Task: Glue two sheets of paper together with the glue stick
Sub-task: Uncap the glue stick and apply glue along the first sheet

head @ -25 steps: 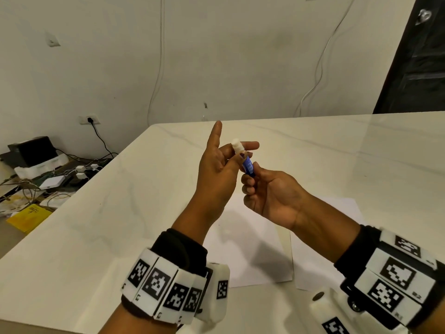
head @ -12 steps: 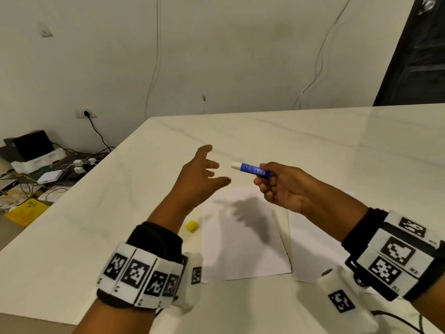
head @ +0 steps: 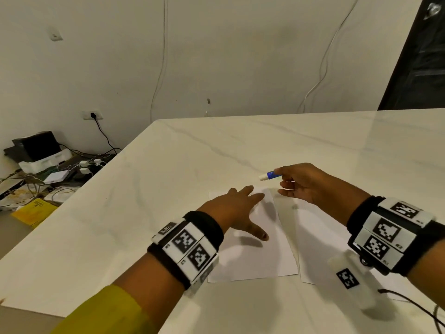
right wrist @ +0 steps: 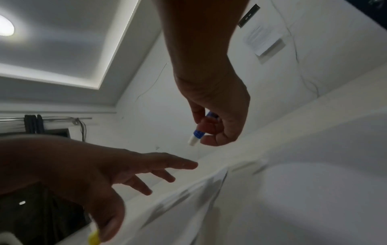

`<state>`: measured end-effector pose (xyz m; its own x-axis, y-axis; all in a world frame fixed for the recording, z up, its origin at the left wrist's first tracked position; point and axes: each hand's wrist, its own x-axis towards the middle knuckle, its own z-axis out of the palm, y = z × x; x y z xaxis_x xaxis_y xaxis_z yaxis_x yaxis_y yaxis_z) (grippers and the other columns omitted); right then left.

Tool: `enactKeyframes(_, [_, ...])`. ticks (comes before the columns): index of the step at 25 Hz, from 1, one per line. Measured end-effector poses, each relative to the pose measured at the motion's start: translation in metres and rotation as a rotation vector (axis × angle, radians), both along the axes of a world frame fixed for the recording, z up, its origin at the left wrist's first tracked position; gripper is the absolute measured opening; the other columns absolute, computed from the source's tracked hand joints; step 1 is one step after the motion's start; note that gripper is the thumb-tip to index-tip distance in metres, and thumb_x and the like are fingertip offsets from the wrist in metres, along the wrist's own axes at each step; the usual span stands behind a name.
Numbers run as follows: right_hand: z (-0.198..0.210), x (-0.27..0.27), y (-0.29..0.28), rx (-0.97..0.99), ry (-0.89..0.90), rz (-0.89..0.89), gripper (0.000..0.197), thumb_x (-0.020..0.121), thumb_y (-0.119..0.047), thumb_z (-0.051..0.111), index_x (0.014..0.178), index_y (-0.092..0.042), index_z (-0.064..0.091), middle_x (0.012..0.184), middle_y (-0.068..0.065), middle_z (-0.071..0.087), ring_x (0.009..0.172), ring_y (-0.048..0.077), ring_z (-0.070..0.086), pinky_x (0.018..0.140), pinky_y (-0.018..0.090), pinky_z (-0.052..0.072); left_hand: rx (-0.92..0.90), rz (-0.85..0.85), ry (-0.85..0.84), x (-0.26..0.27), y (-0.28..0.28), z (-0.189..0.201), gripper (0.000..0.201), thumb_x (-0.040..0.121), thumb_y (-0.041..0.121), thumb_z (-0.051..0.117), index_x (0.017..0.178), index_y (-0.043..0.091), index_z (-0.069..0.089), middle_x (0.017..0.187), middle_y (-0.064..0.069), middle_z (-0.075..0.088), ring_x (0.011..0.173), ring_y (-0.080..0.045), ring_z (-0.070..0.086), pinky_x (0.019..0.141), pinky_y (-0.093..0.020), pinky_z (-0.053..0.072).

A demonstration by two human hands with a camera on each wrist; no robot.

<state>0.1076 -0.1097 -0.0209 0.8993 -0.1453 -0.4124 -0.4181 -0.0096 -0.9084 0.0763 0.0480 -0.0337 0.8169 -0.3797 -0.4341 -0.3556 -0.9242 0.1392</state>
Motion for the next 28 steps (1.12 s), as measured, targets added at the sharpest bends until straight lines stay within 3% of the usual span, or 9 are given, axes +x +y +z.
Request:
enactKeyframes(3, [-0.002, 0.01, -0.009, -0.265, -0.053, 0.163, 0.023, 0.091, -0.014, 0.058, 0.109, 0.0, 0.056, 0.077, 0.01, 0.058, 0.062, 0.017, 0.054, 0.06, 0.028, 0.049, 0.084, -0.069, -0.007, 0.005, -0.008, -0.005, 0.11, 0.067, 0.057, 0.073, 0.15, 0.033, 0.005, 0.16, 0.004, 0.006, 0.143, -0.028, 0.017, 0.109, -0.05, 0.033])
enactKeyframes(7, [-0.004, 0.021, -0.009, -0.533, -0.139, 0.335, 0.01, 0.091, -0.006, 0.055, 0.101, -0.004, 0.054, 0.094, 0.019, 0.062, 0.061, 0.018, 0.057, 0.058, 0.025, 0.047, 0.201, -0.124, -0.034, 0.009, -0.014, -0.008, 0.111, 0.066, 0.054, 0.075, 0.15, 0.027, 0.008, 0.157, -0.003, 0.019, 0.137, -0.032, 0.031, 0.106, -0.047, 0.035])
enactKeyframes(10, [-0.006, 0.028, -0.006, -0.738, -0.189, 0.422, 0.019, 0.09, -0.005, 0.055, 0.108, -0.001, 0.059, 0.108, 0.022, 0.065, 0.074, 0.024, 0.06, 0.065, 0.028, 0.05, 0.207, -0.134, -0.075, 0.009, -0.016, -0.011, 0.112, 0.064, 0.056, 0.076, 0.15, 0.026, 0.01, 0.157, -0.004, 0.022, 0.133, -0.032, 0.04, 0.103, -0.043, 0.038])
enactKeyframes(12, [-0.006, 0.032, -0.004, -0.836, -0.222, 0.469, 0.021, 0.09, -0.003, 0.053, 0.11, 0.0, 0.06, 0.114, 0.021, 0.064, 0.079, 0.024, 0.058, 0.061, 0.024, 0.047, 0.174, -0.13, -0.074, 0.009, -0.015, -0.013, 0.112, 0.065, 0.053, 0.077, 0.151, 0.025, 0.01, 0.158, -0.005, 0.018, 0.137, -0.031, 0.036, 0.108, -0.043, 0.035])
enactKeyframes(14, [-0.006, 0.036, -0.001, -0.91, -0.238, 0.514, 0.022, 0.09, 0.0, 0.051, 0.11, 0.001, 0.061, 0.118, 0.018, 0.063, 0.082, 0.023, 0.056, 0.056, 0.02, 0.042, 0.151, -0.121, -0.05, 0.01, -0.014, -0.015, 0.114, 0.066, 0.049, 0.078, 0.151, 0.024, 0.007, 0.16, -0.006, 0.013, 0.142, -0.031, 0.027, 0.115, -0.043, 0.029])
enactKeyframes(16, [-0.008, 0.039, 0.002, -0.996, -0.258, 0.555, 0.022, 0.089, -0.002, 0.053, 0.11, -0.001, 0.062, 0.12, 0.015, 0.063, 0.088, 0.023, 0.055, 0.06, 0.023, 0.041, 0.148, -0.122, -0.044, 0.01, -0.015, -0.014, 0.115, 0.066, 0.047, 0.078, 0.151, 0.022, 0.005, 0.16, -0.007, 0.009, 0.144, -0.03, 0.022, 0.117, -0.044, 0.025])
enactKeyframes(19, [-0.011, 0.043, 0.005, -1.088, -0.275, 0.582, 0.021, 0.089, -0.006, 0.055, 0.109, -0.002, 0.062, 0.12, 0.014, 0.063, 0.091, 0.021, 0.05, 0.073, 0.027, 0.038, 0.134, -0.127, -0.057, 0.01, -0.015, -0.015, 0.114, 0.066, 0.046, 0.079, 0.151, 0.021, 0.006, 0.16, -0.008, 0.011, 0.143, -0.031, 0.024, 0.117, -0.043, 0.026])
enactKeyframes(24, [-0.011, 0.046, 0.01, -1.147, -0.303, 0.608, 0.022, 0.09, -0.006, 0.054, 0.11, -0.003, 0.062, 0.121, 0.013, 0.062, 0.11, 0.029, 0.057, 0.076, 0.027, 0.038, 0.126, -0.135, -0.077, 0.012, -0.014, -0.016, 0.114, 0.064, 0.047, 0.079, 0.151, 0.02, 0.01, 0.159, -0.008, 0.017, 0.142, -0.031, 0.028, 0.116, -0.044, 0.028])
enactKeyframes(28, [-0.011, 0.044, 0.015, -1.189, -0.301, 0.655, 0.023, 0.09, -0.007, 0.054, 0.112, -0.003, 0.061, 0.121, 0.013, 0.062, 0.112, 0.028, 0.056, 0.076, 0.027, 0.037, 0.118, -0.129, -0.082, 0.013, -0.013, -0.018, 0.115, 0.064, 0.047, 0.08, 0.151, 0.021, 0.01, 0.159, -0.007, 0.016, 0.141, -0.03, 0.028, 0.116, -0.043, 0.028])
